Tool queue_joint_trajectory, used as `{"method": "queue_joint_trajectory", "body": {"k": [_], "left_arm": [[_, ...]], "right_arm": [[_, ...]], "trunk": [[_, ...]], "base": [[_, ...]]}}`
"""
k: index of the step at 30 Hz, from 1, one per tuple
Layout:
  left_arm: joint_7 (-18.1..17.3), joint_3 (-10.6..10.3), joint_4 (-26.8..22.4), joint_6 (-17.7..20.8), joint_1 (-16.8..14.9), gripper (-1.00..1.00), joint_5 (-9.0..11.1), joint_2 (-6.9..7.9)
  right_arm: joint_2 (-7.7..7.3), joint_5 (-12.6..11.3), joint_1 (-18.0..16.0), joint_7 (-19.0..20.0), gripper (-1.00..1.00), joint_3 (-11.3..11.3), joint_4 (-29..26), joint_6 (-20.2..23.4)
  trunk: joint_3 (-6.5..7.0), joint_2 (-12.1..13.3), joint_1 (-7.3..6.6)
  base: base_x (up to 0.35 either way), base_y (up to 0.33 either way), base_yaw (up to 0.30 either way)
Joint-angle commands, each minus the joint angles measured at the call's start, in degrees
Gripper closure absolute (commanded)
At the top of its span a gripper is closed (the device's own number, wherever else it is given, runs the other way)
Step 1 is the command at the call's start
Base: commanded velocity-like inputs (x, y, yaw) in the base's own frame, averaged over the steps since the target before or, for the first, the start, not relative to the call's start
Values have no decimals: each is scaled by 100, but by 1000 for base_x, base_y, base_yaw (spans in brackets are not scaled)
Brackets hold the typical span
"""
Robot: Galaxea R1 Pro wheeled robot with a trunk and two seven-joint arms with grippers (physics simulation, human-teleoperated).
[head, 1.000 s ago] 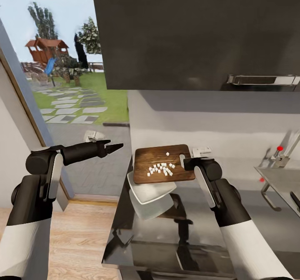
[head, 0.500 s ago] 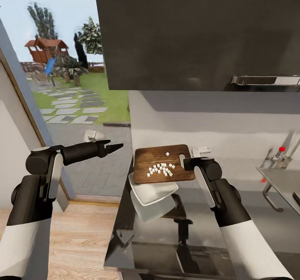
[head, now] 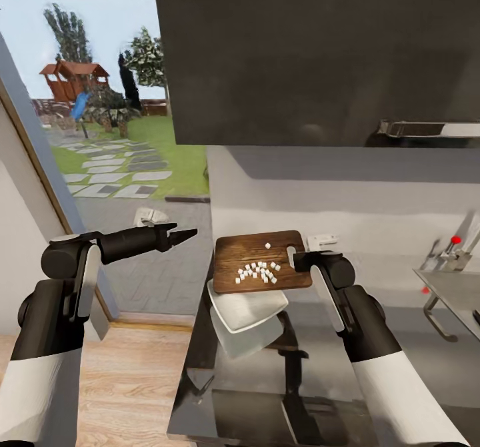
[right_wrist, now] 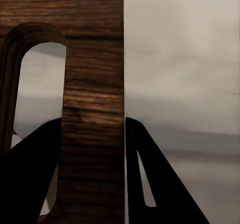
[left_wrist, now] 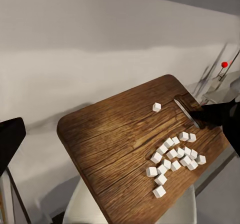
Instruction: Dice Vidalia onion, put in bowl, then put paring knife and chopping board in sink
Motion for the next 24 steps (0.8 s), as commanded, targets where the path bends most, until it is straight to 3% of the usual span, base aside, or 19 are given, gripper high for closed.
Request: {"method": "queue_joint_trajectory", "body": {"k": [1, 13, 19, 24], "left_arm": [[-14, 5, -1, 45, -6, -100, 11, 0], [-14, 5, 0, 45, -6, -100, 11, 0], [-14, 5, 0, 45, -6, -100, 11, 0], [-14, 5, 0, 40, -6, -100, 11, 0]], "right_arm": [[0, -62, -5, -57, 100, 6, -4, 15], [0, -64, -3, -26, 100, 6, -4, -44], [0, -64, -3, -25, 100, 14, -4, -325], [0, -64, -3, -24, 100, 234, -4, -373]], "trunk": [[-9, -8, 2], [-9, -8, 2], [-9, -8, 2], [-9, -8, 2]], "base": [[27, 17, 0], [4, 3, 0], [0, 0, 0], [0, 0, 0]]}}
